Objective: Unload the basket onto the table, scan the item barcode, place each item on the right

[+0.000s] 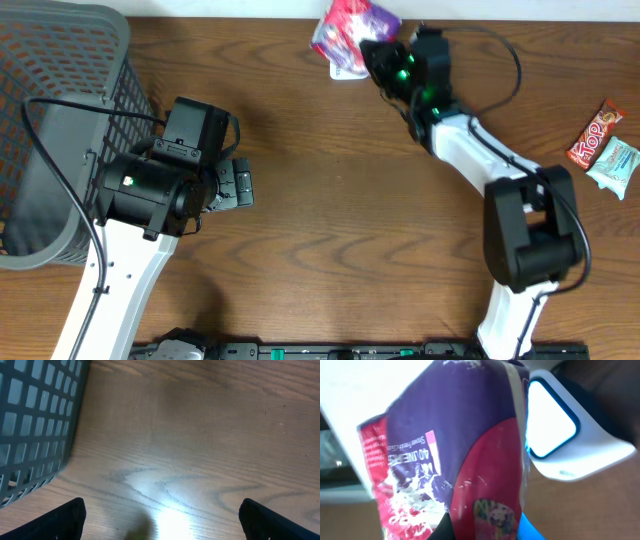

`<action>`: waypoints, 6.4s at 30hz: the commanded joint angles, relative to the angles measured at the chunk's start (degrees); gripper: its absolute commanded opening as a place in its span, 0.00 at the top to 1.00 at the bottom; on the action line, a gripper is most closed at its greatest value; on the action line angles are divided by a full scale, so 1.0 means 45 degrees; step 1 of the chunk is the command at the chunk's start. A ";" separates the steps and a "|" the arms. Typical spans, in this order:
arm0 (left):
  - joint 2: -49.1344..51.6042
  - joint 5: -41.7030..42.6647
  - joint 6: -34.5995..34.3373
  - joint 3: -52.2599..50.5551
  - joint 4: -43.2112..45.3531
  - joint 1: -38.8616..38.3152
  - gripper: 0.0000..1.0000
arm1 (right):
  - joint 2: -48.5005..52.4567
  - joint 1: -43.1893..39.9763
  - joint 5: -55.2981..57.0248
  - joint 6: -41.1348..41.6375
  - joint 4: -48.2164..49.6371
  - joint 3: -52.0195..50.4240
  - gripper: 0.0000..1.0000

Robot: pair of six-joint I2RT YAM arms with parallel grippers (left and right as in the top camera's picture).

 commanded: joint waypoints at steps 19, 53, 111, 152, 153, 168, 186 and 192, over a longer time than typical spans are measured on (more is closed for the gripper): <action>0.0005 -0.0034 0.0024 -0.0034 -0.0068 0.0068 0.02 | -0.0262 -0.3526 0.0855 -0.5790 -0.6776 0.3313 0.99; 0.0005 -0.0034 0.0024 -0.0034 -0.0068 0.0068 0.02 | -0.2841 -1.0074 -0.1209 -1.0292 -1.5795 0.3308 0.01; 0.0005 -0.0034 0.0024 -0.0034 -0.0068 0.0068 0.02 | -1.2560 -0.6645 -0.1792 -1.3119 -2.1561 -0.4935 0.01; 0.0005 -0.0034 0.0029 -0.0034 -0.0068 0.0068 0.02 | -1.5528 -0.2725 -0.3900 -1.5684 -1.7641 -0.4930 0.01; 0.0005 -0.0034 0.0024 -0.0034 -0.0068 0.0068 0.02 | -1.5732 -0.2599 -0.3847 -1.5684 -1.7505 -0.4935 0.01; 0.0005 -0.0034 0.0024 -0.0034 -0.0068 0.0068 0.02 | -2.0419 -0.2312 -0.1685 -1.5684 -1.6747 -0.6596 0.01; 0.0005 -0.0034 0.0024 -0.0034 -0.0068 0.0068 0.02 | -2.4009 -0.2351 -0.1889 -1.5674 -0.8291 -1.3250 0.01; 0.0005 -0.0034 0.0024 -0.0034 -0.0068 0.0068 0.02 | -2.4378 -0.2351 -0.0850 -1.5664 -0.5581 -1.4877 0.01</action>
